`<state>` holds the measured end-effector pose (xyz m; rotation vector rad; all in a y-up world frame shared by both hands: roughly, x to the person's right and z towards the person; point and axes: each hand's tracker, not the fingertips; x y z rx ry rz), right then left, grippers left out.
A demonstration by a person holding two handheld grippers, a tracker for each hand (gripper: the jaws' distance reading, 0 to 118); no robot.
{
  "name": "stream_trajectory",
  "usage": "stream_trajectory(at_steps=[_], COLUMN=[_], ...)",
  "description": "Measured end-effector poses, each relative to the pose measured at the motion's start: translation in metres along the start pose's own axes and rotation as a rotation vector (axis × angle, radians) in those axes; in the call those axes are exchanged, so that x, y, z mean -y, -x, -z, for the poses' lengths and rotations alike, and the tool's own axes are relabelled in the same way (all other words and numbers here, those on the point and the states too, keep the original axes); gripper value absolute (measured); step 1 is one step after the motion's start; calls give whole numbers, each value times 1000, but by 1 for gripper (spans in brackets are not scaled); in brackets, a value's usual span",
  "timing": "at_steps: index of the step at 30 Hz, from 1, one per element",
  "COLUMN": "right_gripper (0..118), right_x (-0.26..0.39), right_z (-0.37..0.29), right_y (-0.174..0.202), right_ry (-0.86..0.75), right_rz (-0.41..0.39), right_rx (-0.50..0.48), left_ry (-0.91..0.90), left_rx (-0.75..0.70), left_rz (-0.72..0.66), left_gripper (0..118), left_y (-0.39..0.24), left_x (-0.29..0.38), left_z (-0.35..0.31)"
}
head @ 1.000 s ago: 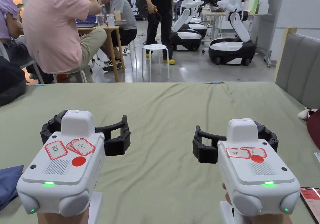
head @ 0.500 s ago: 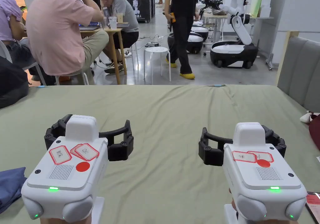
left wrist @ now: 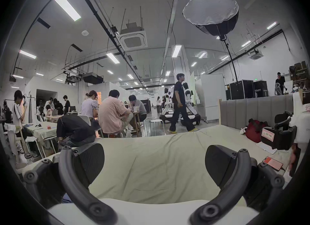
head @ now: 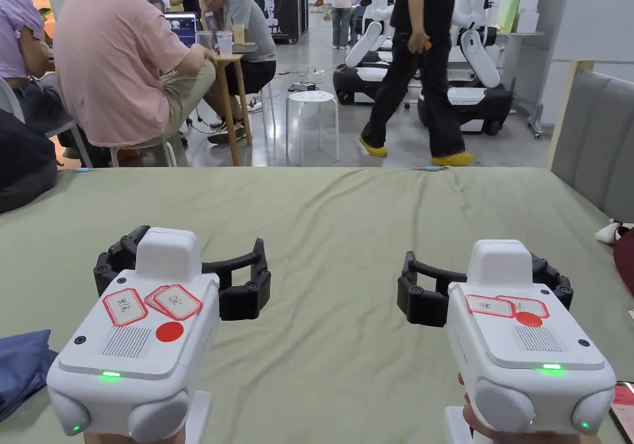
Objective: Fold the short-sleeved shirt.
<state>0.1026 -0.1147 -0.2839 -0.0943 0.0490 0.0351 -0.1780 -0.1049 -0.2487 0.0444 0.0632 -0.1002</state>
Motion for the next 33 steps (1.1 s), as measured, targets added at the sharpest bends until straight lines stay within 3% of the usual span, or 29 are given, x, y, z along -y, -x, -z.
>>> stream_trajectory(at_steps=[21,24,30,33], right_gripper=[118,118,118,118], right_x=[-9,-11,-15,-15], right_z=[10,9,3,3], right_y=[-2,-5,-2,-1], right_ry=[88,104,85,60], right_rz=[14,50,39,70], right_rx=[91,32,-22,106], left_ry=[2,2,0,0], left_rx=[13,10,7,5], left_rz=[3,11,9,9], left_gripper=[118,118,118,118], left_y=[-2,-2,-2,-2], left_x=[3,4,5,4], left_z=[0,0,0,0])
